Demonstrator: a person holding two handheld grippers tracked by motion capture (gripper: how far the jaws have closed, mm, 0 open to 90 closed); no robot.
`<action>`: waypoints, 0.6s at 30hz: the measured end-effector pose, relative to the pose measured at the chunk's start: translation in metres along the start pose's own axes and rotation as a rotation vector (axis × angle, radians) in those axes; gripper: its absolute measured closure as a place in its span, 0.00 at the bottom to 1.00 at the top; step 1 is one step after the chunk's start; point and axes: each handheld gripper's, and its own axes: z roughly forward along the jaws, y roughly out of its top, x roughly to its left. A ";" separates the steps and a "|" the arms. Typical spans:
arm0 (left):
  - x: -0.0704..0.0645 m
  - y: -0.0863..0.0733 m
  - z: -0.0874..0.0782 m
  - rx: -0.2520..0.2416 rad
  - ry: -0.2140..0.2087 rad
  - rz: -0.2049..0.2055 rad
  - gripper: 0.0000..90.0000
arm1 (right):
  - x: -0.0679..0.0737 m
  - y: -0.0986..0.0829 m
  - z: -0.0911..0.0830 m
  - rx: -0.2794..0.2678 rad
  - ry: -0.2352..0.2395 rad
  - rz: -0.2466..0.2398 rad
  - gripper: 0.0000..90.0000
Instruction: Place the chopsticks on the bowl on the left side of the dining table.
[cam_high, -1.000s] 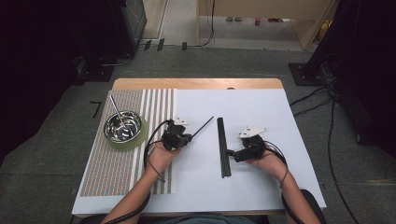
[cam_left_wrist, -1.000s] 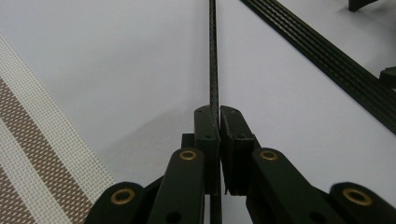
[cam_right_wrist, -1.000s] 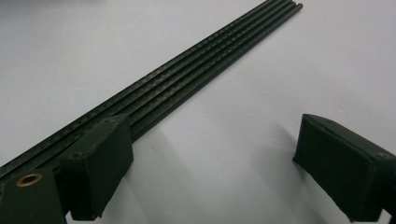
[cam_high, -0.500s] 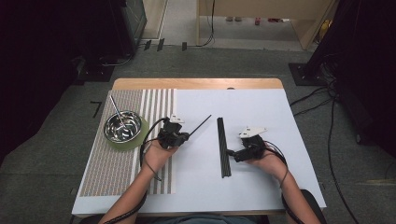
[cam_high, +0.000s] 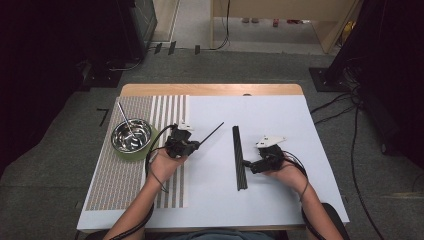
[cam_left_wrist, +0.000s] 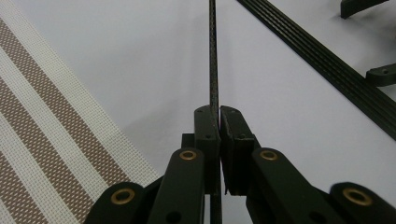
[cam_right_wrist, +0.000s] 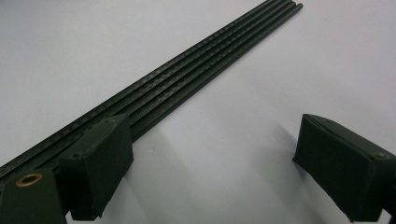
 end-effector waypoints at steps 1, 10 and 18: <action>0.001 0.000 -0.001 0.000 -0.002 0.001 0.97 | 0.000 0.000 0.000 0.000 0.000 0.000 0.12; 0.004 0.000 -0.005 0.008 -0.007 0.002 0.97 | 0.000 0.000 0.000 -0.001 0.000 0.001 0.12; 0.004 -0.001 -0.008 0.012 -0.011 0.012 0.97 | 0.000 0.000 0.000 -0.001 0.000 0.001 0.12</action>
